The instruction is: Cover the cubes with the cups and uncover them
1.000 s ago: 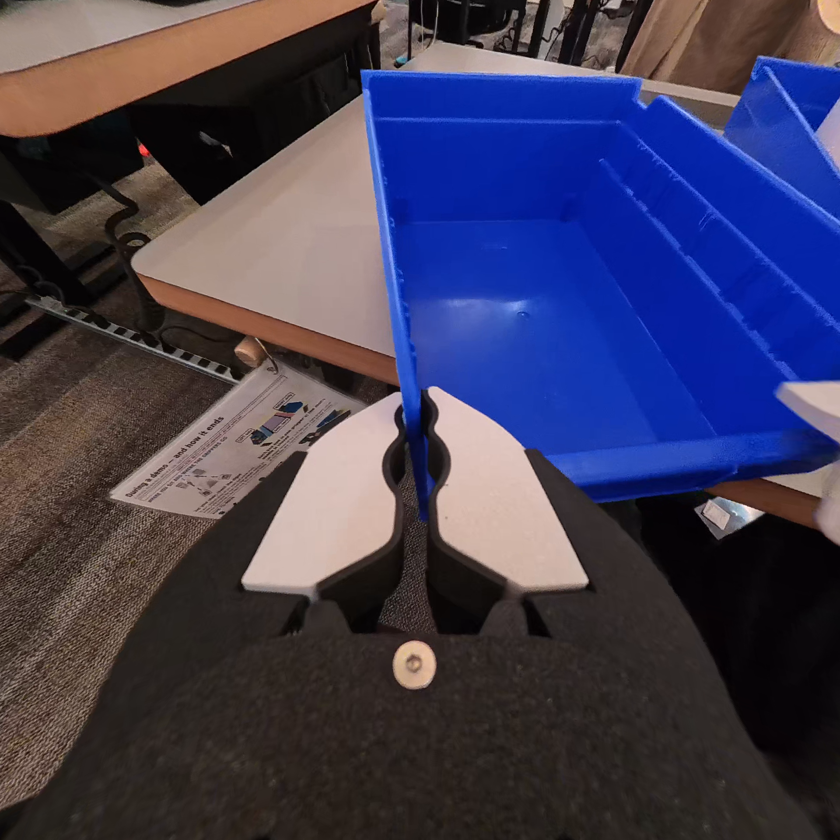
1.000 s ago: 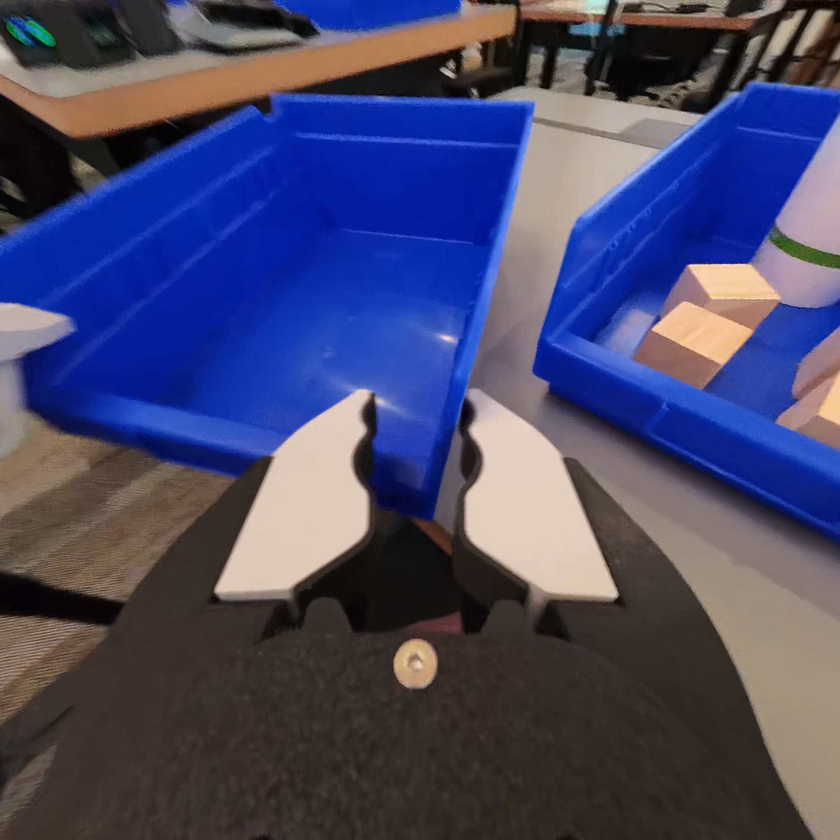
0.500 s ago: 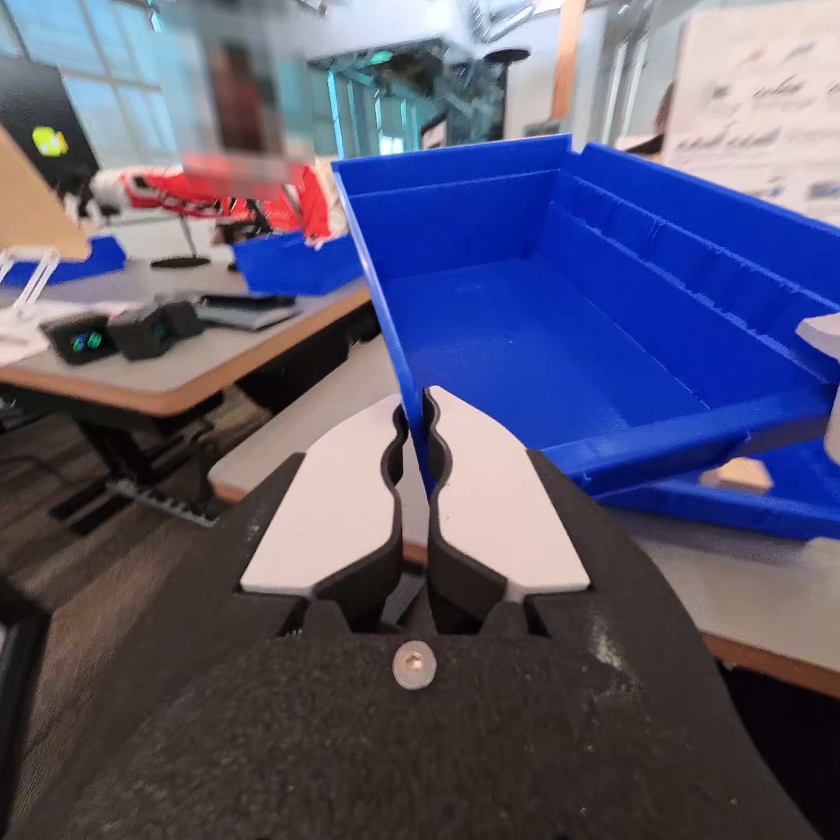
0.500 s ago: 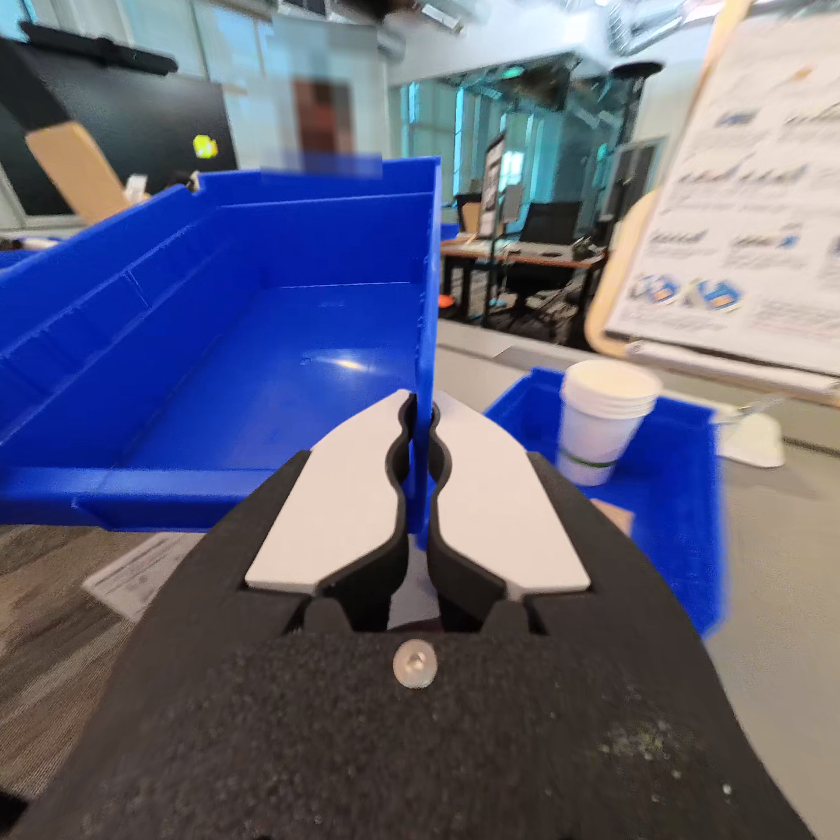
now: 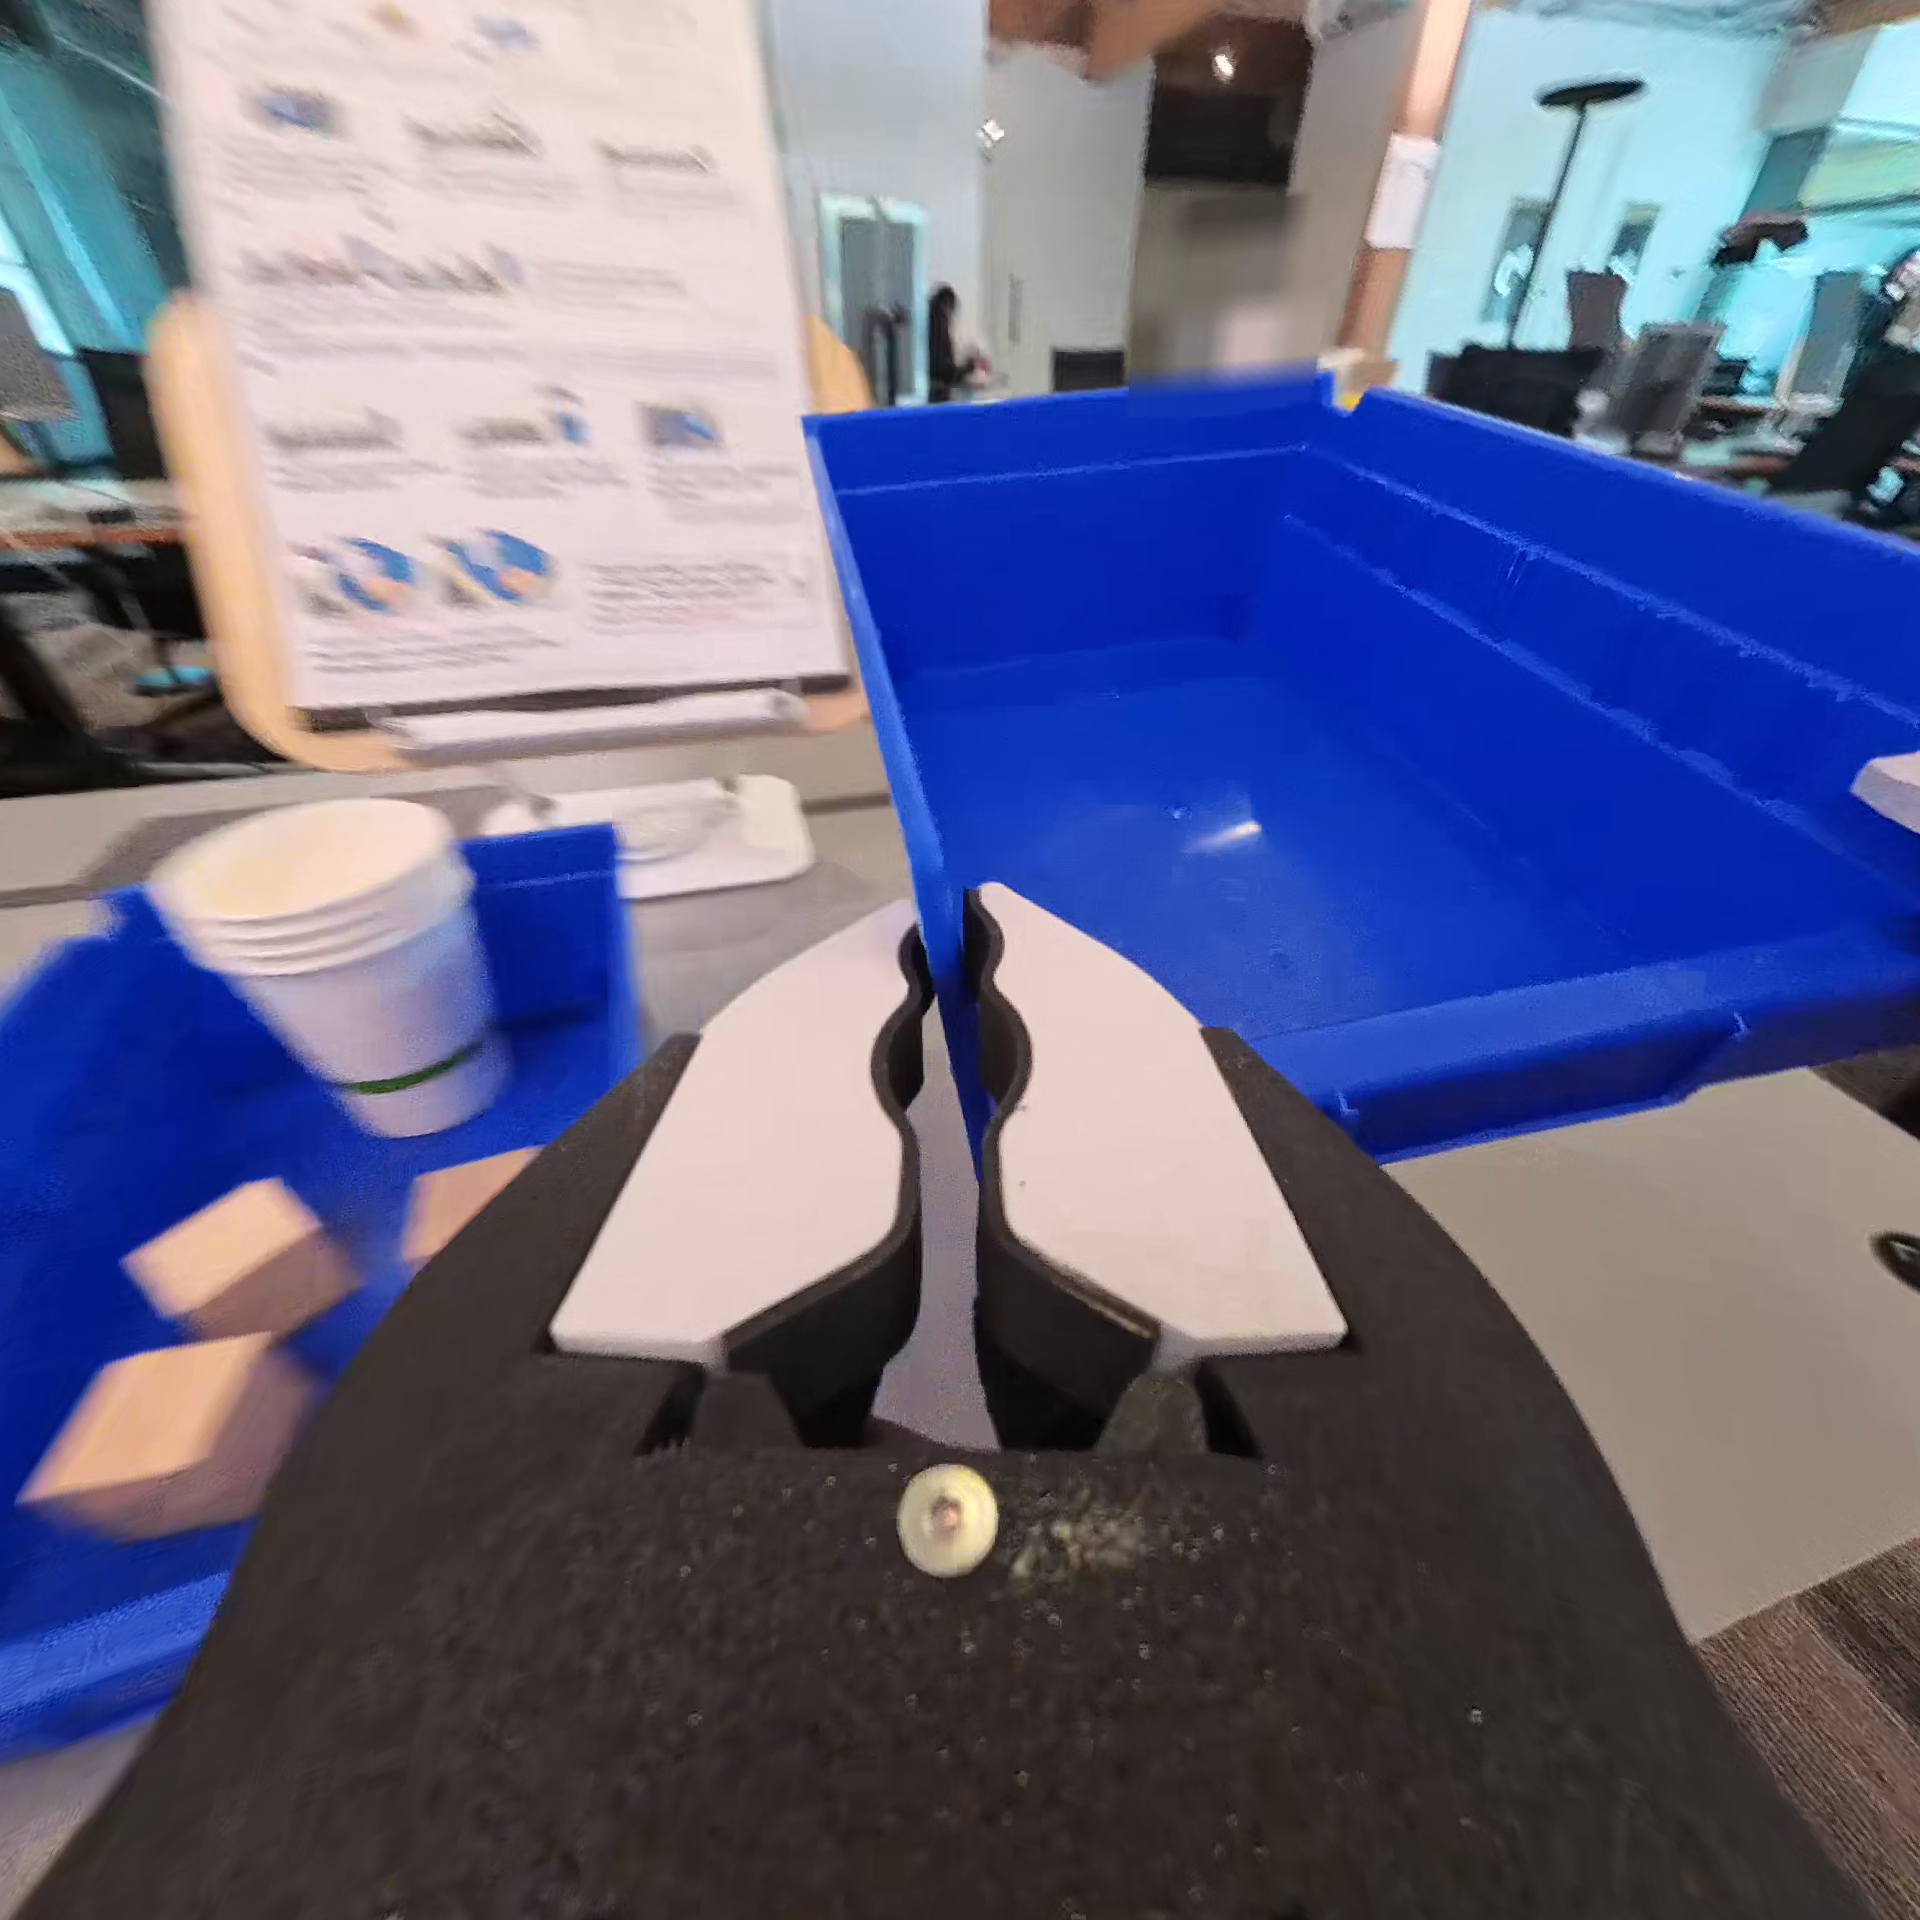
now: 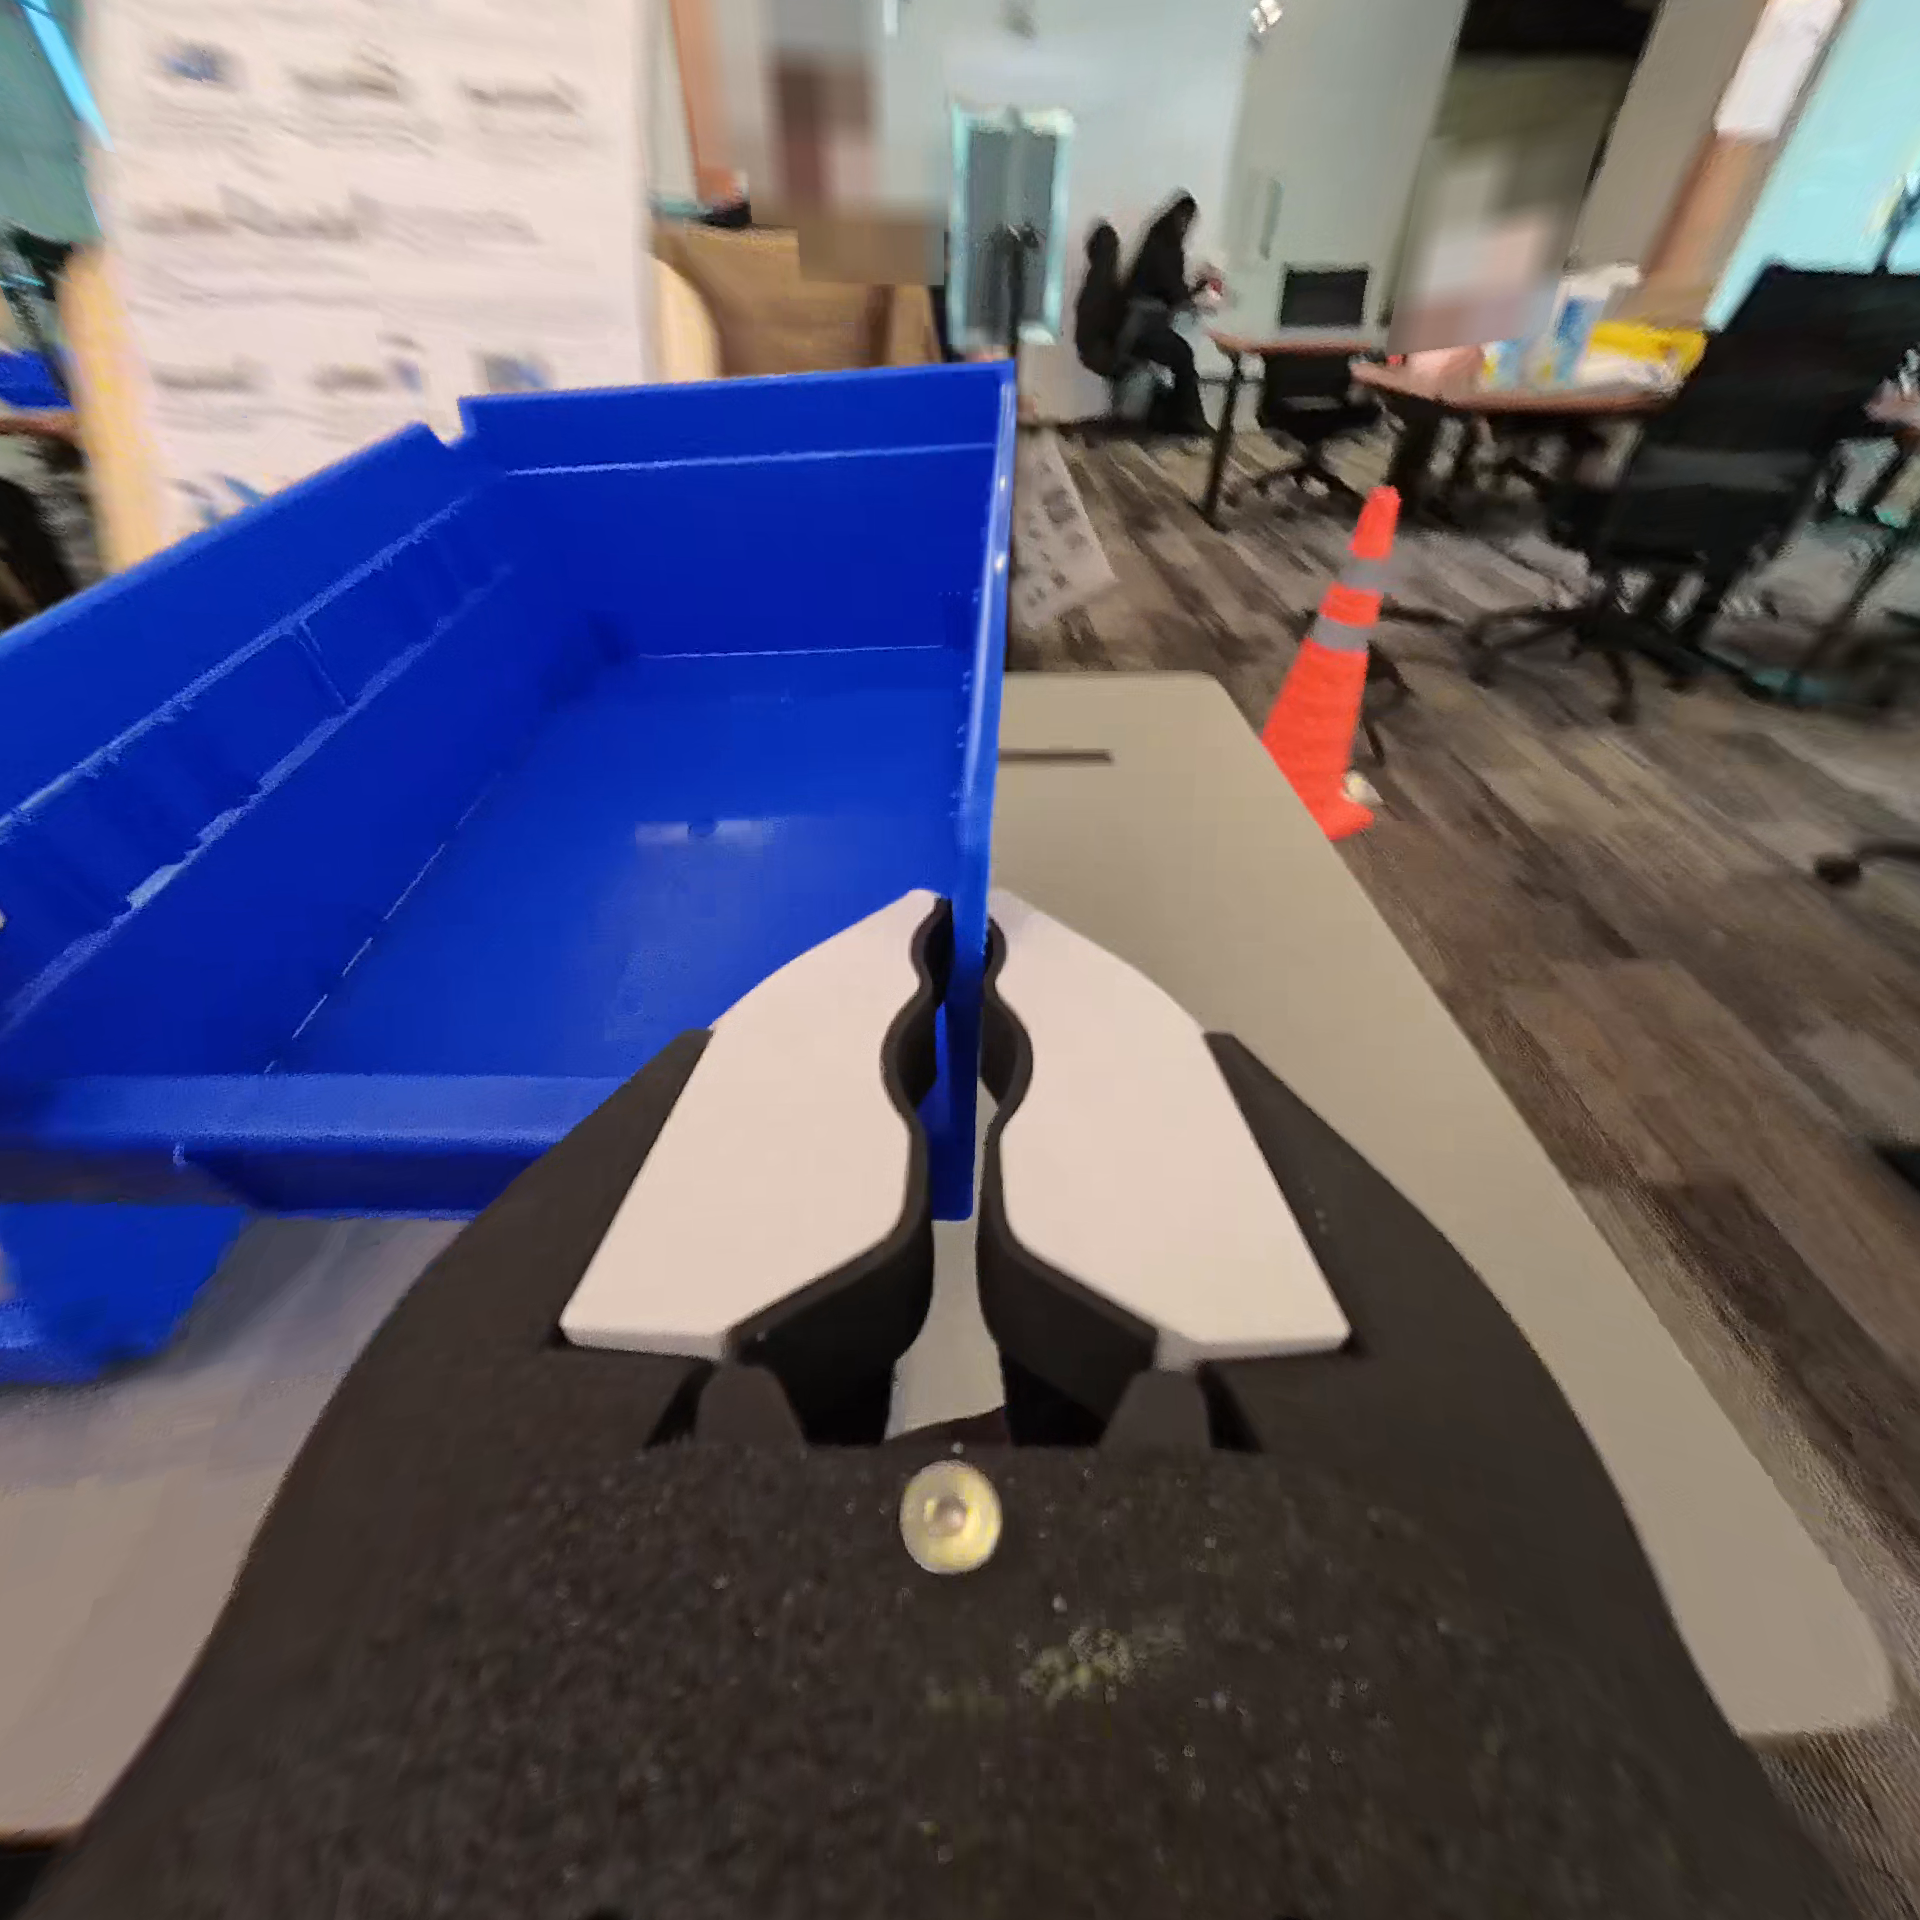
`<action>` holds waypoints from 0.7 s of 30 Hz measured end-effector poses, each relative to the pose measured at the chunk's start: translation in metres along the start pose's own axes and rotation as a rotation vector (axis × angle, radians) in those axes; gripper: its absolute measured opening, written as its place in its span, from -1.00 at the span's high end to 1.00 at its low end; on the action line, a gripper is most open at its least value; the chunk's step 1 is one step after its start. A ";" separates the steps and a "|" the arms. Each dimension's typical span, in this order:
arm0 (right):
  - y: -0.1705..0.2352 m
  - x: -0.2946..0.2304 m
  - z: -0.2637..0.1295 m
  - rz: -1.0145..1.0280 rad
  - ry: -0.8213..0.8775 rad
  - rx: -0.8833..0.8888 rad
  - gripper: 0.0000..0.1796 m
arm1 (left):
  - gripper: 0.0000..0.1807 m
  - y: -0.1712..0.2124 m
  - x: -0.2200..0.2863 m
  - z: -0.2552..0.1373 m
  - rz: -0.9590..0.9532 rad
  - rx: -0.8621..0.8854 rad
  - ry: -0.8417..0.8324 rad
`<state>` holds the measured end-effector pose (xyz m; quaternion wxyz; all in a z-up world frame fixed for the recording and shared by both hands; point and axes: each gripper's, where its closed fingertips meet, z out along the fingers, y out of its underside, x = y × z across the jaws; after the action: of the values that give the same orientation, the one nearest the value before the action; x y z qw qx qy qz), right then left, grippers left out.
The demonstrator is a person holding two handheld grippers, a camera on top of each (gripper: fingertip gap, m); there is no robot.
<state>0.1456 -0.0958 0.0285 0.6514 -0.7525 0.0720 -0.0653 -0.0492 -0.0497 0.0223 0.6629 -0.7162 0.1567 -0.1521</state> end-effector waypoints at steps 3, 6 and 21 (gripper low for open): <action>0.038 0.063 0.026 0.043 0.059 -0.096 0.98 | 0.95 0.034 0.056 0.049 0.000 -0.092 0.060; 0.072 0.098 0.051 0.072 0.066 -0.161 0.97 | 0.95 0.068 0.088 0.085 0.000 -0.173 0.080; 0.151 0.129 0.092 0.140 -0.018 -0.268 0.90 | 0.46 0.156 0.138 0.097 0.157 -0.341 0.228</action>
<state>0.2867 -0.0532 -0.1339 0.5486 -0.8265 0.1264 -0.0030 0.1132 -0.0326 -0.1388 0.5201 -0.7816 0.3094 -0.1512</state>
